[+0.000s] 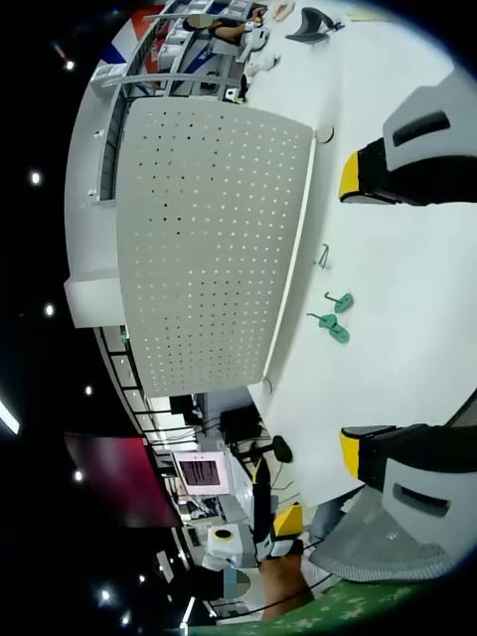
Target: Insert the hook assembly into the mounting plate slot until the hook locks in place.
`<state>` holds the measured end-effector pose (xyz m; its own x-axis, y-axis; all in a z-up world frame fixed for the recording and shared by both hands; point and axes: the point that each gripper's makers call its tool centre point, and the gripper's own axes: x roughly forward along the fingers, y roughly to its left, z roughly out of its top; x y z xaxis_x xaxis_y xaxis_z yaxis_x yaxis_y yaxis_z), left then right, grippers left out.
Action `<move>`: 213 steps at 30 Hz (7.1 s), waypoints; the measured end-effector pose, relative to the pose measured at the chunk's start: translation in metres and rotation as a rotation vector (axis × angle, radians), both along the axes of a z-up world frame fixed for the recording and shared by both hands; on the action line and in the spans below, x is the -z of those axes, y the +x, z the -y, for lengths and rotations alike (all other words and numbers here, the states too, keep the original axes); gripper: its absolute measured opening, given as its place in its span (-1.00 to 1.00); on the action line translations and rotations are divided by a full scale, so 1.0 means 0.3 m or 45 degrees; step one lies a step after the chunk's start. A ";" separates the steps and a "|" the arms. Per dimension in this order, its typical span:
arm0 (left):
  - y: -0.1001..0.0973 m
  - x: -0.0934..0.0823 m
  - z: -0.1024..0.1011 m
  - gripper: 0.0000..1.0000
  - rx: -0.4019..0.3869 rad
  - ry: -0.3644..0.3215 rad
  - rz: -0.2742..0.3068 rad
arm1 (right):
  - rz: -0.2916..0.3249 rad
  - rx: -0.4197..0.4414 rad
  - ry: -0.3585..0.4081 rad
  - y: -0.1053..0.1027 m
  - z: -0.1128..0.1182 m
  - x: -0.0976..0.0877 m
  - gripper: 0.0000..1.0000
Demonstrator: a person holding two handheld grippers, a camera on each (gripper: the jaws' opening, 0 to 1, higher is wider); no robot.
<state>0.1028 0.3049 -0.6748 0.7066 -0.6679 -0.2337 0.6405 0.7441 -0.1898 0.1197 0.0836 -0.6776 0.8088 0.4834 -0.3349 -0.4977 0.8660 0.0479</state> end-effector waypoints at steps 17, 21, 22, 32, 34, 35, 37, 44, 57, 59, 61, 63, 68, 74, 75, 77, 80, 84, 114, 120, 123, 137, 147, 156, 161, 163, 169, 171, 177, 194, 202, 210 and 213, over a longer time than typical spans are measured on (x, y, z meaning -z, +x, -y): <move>-0.008 0.000 -0.013 0.98 -0.015 -0.002 0.000 | -0.036 -0.072 -0.029 0.084 -0.048 -0.010 0.61; -0.008 0.000 -0.013 0.98 -0.015 -0.001 0.001 | -0.054 -0.093 -0.029 0.107 -0.058 -0.015 0.51; -0.007 0.000 -0.013 0.98 -0.015 -0.001 0.002 | -0.059 -0.099 -0.037 0.112 -0.060 -0.015 0.49; -0.011 0.001 -0.018 0.97 -0.018 -0.002 -0.001 | -0.069 -0.156 -0.071 0.194 -0.094 -0.037 0.28; -0.010 0.001 -0.021 0.97 -0.022 0.000 0.000 | -0.073 -0.167 -0.078 0.208 -0.101 -0.037 0.25; -0.010 0.002 -0.023 0.97 -0.023 0.001 -0.002 | -0.073 -0.169 -0.080 0.213 -0.103 -0.037 0.25; -0.010 0.002 -0.025 0.97 -0.027 0.000 -0.002 | -0.076 -0.179 -0.081 0.225 -0.111 -0.035 0.23; -0.011 0.002 -0.025 0.97 -0.028 0.001 -0.003 | -0.116 -0.187 -0.090 0.271 -0.123 0.004 0.16; -0.016 0.009 -0.024 0.95 -0.028 0.011 -0.016 | -0.201 -0.235 -0.116 0.364 -0.179 0.087 0.02; -0.015 0.008 -0.025 0.95 -0.031 0.011 -0.016 | -0.220 -0.243 -0.121 0.374 -0.185 0.101 0.00; -0.015 0.008 -0.026 0.95 -0.031 0.012 -0.017 | -0.230 -0.251 -0.130 0.383 -0.193 0.112 -0.01; -0.015 0.010 -0.026 0.95 -0.031 0.013 -0.018 | -0.242 -0.259 -0.132 0.390 -0.198 0.119 -0.04; -0.013 0.016 -0.024 0.94 -0.030 0.013 -0.026 | -0.291 -0.281 -0.154 0.416 -0.213 0.158 -0.13; -0.010 0.020 -0.022 0.94 -0.028 0.017 -0.032 | -0.332 -0.305 -0.183 0.450 -0.228 0.192 -0.22; -0.008 0.021 -0.024 0.94 -0.029 0.017 -0.034 | -0.340 -0.311 -0.184 0.458 -0.233 0.196 -0.22; -0.006 0.022 -0.026 0.94 -0.030 0.019 -0.035 | -0.349 -0.318 -0.194 0.468 -0.238 0.202 -0.23; -0.002 0.022 -0.027 0.94 -0.032 0.019 -0.037 | -0.362 -0.326 -0.200 0.480 -0.245 0.211 -0.24; 0.003 0.024 -0.027 0.93 -0.031 0.019 -0.041 | -0.373 -0.334 -0.210 0.494 -0.250 0.222 -0.26; 0.008 0.038 -0.032 0.91 -0.043 0.016 -0.067 | -0.529 -0.419 -0.303 0.563 -0.333 0.369 -0.43; 0.013 0.043 -0.039 0.91 -0.053 0.014 -0.074 | -0.559 -0.432 -0.317 0.575 -0.345 0.394 -0.46; 0.015 0.044 -0.040 0.91 -0.055 0.014 -0.075 | -0.577 -0.437 -0.323 0.579 -0.351 0.411 -0.49; 0.022 0.040 -0.041 0.92 -0.055 -0.006 -0.068 | -0.644 -0.462 -0.349 0.587 -0.384 0.474 -0.58; 0.029 0.037 -0.042 0.91 -0.047 -0.001 -0.066 | -0.687 -0.481 -0.371 0.586 -0.395 0.505 -0.63; 0.030 0.055 -0.039 0.91 -0.036 0.023 -0.091 | -0.720 -0.501 -0.389 0.590 -0.409 0.528 -0.67; 0.034 0.053 -0.044 0.91 -0.039 0.027 -0.086 | -0.740 -0.511 -0.405 0.584 -0.413 0.538 -0.71; 0.034 0.053 -0.045 0.91 -0.041 0.027 -0.086 | -0.747 -0.517 -0.414 0.582 -0.415 0.545 -0.72; 0.034 0.055 -0.044 0.91 -0.042 0.028 -0.088 | -0.768 -0.523 -0.426 0.581 -0.413 0.556 -0.75; 0.035 0.057 -0.044 0.91 -0.041 0.029 -0.090 | -0.771 -0.526 -0.432 0.581 -0.414 0.561 -0.75; 0.037 0.057 -0.046 0.91 -0.044 0.027 -0.090 | -0.779 -0.527 -0.439 0.584 -0.414 0.569 -0.78; 0.045 0.058 -0.056 0.91 -0.054 0.021 -0.090 | -0.829 -0.523 -0.427 0.575 -0.416 0.580 -0.86; 0.045 0.059 -0.058 0.91 -0.055 0.021 -0.090 | -0.873 -0.518 -0.390 0.575 -0.419 0.581 -0.89; 0.048 0.060 -0.056 0.91 -0.054 0.019 -0.091 | -0.891 -0.513 -0.355 0.571 -0.427 0.578 -0.97; 0.050 0.061 -0.055 0.91 -0.054 0.018 -0.092 | -0.892 -0.513 -0.345 0.571 -0.426 0.577 -0.97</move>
<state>0.1179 0.3215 -0.6930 0.7154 -0.6338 -0.2942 0.5932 0.7734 -0.2236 0.2910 0.2114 -0.8508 0.1546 0.5205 -0.8397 -0.7033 0.6550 0.2765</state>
